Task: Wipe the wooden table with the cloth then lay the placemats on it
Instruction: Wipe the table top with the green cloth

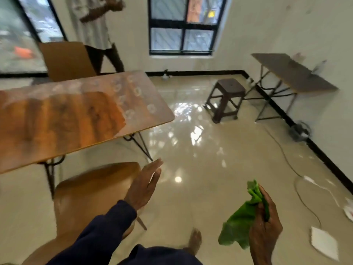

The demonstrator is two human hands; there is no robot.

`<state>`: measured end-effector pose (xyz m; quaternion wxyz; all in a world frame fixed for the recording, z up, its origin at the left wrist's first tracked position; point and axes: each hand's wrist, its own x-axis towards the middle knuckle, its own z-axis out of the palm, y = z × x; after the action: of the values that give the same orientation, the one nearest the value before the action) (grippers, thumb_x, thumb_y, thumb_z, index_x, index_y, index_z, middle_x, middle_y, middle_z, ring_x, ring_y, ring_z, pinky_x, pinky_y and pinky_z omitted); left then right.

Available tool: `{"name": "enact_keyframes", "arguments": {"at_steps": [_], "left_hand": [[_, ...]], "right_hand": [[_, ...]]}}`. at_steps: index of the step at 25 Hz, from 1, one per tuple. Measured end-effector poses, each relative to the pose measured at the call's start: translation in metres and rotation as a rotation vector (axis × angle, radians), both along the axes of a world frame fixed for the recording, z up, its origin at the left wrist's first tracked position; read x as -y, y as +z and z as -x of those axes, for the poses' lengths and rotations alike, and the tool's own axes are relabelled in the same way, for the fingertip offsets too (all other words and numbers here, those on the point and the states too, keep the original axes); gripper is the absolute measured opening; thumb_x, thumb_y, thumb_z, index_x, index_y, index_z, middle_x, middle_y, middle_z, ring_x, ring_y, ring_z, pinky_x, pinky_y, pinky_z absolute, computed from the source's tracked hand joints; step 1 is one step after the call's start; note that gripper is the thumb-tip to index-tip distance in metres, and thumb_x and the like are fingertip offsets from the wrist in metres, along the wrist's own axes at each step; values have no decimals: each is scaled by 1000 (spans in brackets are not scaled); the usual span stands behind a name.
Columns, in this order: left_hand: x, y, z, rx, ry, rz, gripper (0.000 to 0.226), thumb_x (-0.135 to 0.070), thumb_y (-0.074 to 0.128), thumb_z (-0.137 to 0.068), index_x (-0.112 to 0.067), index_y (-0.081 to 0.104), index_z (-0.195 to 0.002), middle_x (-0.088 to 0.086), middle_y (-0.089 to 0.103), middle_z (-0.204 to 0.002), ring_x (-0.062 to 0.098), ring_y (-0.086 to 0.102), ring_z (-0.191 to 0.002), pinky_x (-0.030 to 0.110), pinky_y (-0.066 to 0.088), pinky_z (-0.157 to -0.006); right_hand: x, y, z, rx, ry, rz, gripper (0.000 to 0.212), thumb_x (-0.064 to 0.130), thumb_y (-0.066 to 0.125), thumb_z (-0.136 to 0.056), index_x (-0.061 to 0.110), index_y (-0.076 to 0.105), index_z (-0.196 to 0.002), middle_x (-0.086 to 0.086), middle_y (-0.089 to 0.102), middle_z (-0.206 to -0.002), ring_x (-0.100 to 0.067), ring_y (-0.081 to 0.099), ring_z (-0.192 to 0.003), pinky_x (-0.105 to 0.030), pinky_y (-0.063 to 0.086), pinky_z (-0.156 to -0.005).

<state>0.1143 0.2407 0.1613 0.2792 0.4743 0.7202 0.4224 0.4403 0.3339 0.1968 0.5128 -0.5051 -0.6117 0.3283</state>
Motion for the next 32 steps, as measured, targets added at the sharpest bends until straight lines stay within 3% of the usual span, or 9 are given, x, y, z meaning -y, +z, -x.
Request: {"name": "enact_keyframes", "arguments": {"at_steps": [2,4,5,13,16,19,22,28,32], "left_hand": [[-14,12,-2,33,116,-4,41,-72,27,-102,-64,35,-141,-26,40,-159,-7,34,-148,24,28,-124],[-30,20,-5,27,228,-42,45,-73,29,-100,-62,36,-143,-36,39,-154,-14,33,-145,17,27,-120],[-39,20,-8,41,300,-50,49,-72,30,-100,-57,38,-146,-33,40,-155,-13,34,-145,18,28,-121],[-74,-8,6,34,669,53,49,-47,39,-109,-33,45,-155,-3,54,-155,13,49,-144,39,39,-122],[-87,-20,31,26,731,29,63,-71,28,-102,-39,40,-155,-10,50,-158,6,46,-145,36,38,-122],[-111,-30,78,36,782,23,68,-80,21,-97,-44,34,-154,-17,43,-157,0,42,-143,26,37,-118],[-135,-53,137,48,835,52,63,-68,24,-102,-41,34,-158,-11,44,-156,-1,41,-137,17,34,-108],[-167,-95,252,-103,791,165,70,-61,21,-107,-20,38,-161,5,43,-164,21,39,-150,45,35,-123],[-189,-117,302,-247,849,294,63,-48,23,-111,-11,48,-155,10,45,-162,28,40,-152,48,34,-124]], "right_hand": [[-51,5,11,0,136,11,44,-19,40,-104,-2,59,-139,38,66,-126,16,60,-118,-13,46,-108],[-105,13,29,-25,241,-57,42,-20,40,-104,-6,57,-140,18,71,-132,14,63,-117,-9,45,-105],[-134,17,39,-27,300,-45,41,-18,40,-105,-6,58,-139,7,72,-133,14,64,-115,-8,45,-103],[-256,8,135,16,583,36,42,-8,44,-108,10,64,-141,13,70,-135,9,62,-122,-12,44,-110],[-276,-4,188,72,675,68,40,3,46,-109,16,64,-143,10,69,-140,1,61,-131,-16,43,-113],[-297,-17,255,102,754,66,45,1,47,-110,32,62,-140,36,63,-136,9,56,-131,-12,41,-112],[-318,-40,328,134,831,67,42,0,47,-110,21,62,-143,28,63,-140,3,57,-133,-15,44,-112],[-345,-78,470,193,910,115,37,6,48,-111,16,62,-144,15,65,-139,15,55,-127,-15,44,-111],[-355,-93,555,223,982,164,38,-3,42,-108,3,61,-141,14,61,-133,22,55,-119,-3,40,-103]]}}
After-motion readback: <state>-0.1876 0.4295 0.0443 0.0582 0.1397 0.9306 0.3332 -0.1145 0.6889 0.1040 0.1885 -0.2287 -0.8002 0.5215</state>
